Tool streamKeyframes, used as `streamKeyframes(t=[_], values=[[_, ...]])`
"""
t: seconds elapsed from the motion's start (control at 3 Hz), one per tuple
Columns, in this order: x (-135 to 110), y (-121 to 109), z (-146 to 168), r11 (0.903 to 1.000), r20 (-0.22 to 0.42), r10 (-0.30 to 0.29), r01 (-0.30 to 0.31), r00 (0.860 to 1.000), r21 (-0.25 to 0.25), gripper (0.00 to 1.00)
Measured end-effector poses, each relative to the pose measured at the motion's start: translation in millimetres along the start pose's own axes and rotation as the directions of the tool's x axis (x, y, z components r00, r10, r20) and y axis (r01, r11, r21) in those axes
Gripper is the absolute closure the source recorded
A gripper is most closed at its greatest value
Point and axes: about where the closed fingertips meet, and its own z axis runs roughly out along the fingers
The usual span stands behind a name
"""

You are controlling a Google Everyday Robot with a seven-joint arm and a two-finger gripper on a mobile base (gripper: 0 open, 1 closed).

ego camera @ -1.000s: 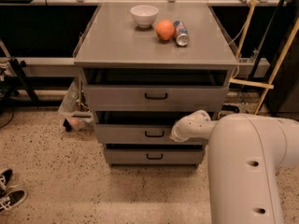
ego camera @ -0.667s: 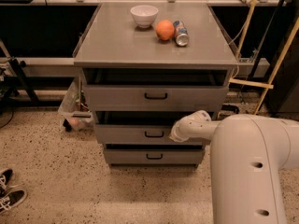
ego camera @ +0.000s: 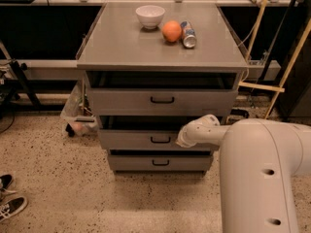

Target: Open middle drawer

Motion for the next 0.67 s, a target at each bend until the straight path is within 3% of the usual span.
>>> streamKeyframes(t=[0.33,0.67], values=[[3.7,5.5,-1.7,1.0000,-0.005,-0.005,0.005,1.000,-0.004,1.00],[30.1,-3.8,-26.9,0.9986,-0.014,0.004,-0.003,1.000,0.052,1.00]])
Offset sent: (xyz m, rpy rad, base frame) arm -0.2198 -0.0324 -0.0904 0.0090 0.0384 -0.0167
